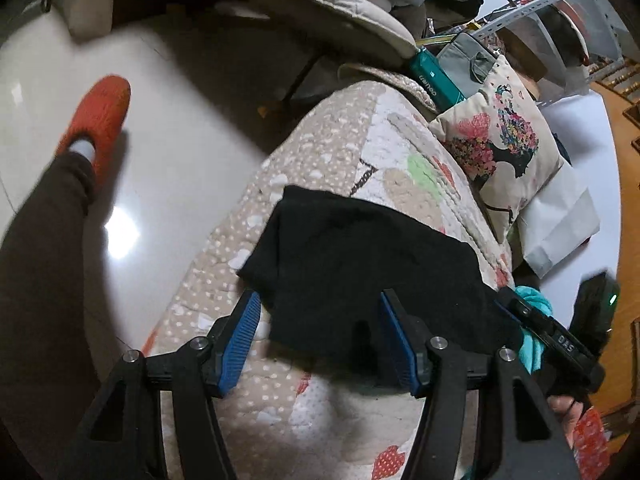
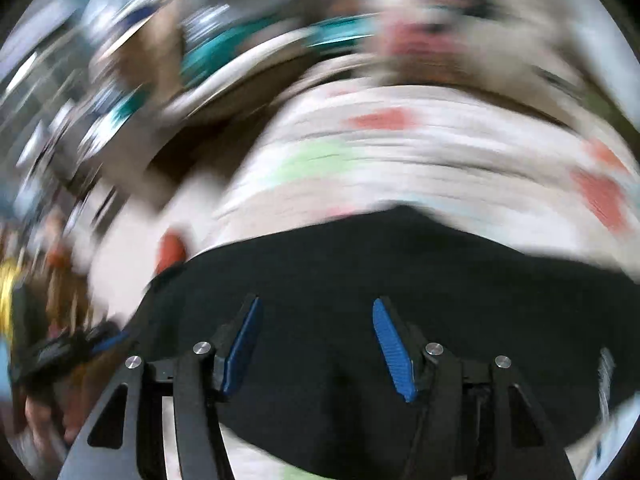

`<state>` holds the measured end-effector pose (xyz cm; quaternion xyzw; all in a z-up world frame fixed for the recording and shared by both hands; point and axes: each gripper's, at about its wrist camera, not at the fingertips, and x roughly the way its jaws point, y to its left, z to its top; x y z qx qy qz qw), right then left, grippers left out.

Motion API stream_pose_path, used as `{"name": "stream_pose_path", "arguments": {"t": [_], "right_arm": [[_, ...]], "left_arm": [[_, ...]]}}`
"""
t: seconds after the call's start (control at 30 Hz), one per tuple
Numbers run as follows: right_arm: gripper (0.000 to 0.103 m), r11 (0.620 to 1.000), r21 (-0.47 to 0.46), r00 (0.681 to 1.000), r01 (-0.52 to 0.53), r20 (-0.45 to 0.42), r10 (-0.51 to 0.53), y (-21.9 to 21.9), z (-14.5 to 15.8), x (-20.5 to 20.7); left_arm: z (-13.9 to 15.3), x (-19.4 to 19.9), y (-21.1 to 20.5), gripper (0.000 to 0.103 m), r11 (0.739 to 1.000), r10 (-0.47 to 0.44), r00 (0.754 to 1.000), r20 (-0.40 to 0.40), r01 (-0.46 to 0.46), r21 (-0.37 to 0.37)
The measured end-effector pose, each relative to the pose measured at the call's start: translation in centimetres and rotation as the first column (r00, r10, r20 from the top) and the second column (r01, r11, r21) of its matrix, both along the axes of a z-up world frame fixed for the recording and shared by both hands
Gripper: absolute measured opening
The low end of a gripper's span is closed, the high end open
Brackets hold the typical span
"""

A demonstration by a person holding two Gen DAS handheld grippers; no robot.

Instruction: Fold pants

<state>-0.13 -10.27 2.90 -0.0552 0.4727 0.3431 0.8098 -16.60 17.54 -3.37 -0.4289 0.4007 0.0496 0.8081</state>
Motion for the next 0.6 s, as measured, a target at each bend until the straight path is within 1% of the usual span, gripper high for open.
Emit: {"name": "stream_pose_path", "arguments": {"t": [0.03, 0.1, 0.17, 0.2, 0.27, 0.37, 0.53, 0.6], "right_arm": [[0.063, 0.996, -0.023, 0.996, -0.088, -0.007, 0.087, 2.7, 0.0, -0.4], [0.063, 0.97, -0.07, 0.972, -0.233, -0.034, 0.231, 7.8, -0.3, -1.0], [0.063, 0.932, -0.129, 0.94, -0.34, -0.045, 0.337, 12.5, -0.9, -1.3], [0.063, 0.913, -0.155, 0.926, -0.377, -0.052, 0.373, 14.3, -1.4, -1.2], [0.063, 0.871, -0.216, 0.897, -0.441, -0.063, 0.438, 17.6, -2.5, -1.3], [0.063, 0.78, -0.318, 0.836, -0.538, -0.088, 0.541, 22.4, -5.0, -1.5], [0.063, 0.685, -0.386, 0.775, -0.618, -0.149, 0.614, 26.2, -8.5, -1.1], [0.064, 0.661, -0.404, 0.76, -0.632, -0.155, 0.631, 27.4, -9.4, -0.9]], "left_arm": [[-0.6, 0.2, -0.1, 0.06, 1.0, -0.002, 1.0, -0.003, 0.002, -0.012], [-1.8, 0.6, -0.2, 0.06, 0.999, -0.001, 1.0, -0.011, 0.001, -0.037], [-3.0, 0.9, -0.2, 0.06, 0.997, -0.007, 1.0, -0.014, 0.005, -0.079], [-3.5, 1.1, -0.2, 0.06, 0.996, -0.008, 1.0, -0.008, 0.007, -0.084], [-3.5, 1.2, -0.1, 0.064, 0.997, -0.007, 1.0, 0.018, 0.008, -0.072], [-3.9, 1.8, 0.5, 0.065, 0.997, -0.01, 0.999, 0.04, 0.013, -0.071], [-5.1, 1.7, 1.6, 0.065, 0.994, -0.001, 0.997, 0.071, 0.009, -0.109], [-5.2, 1.7, 1.7, 0.065, 0.993, 0.006, 0.997, 0.079, 0.003, -0.121]]}}
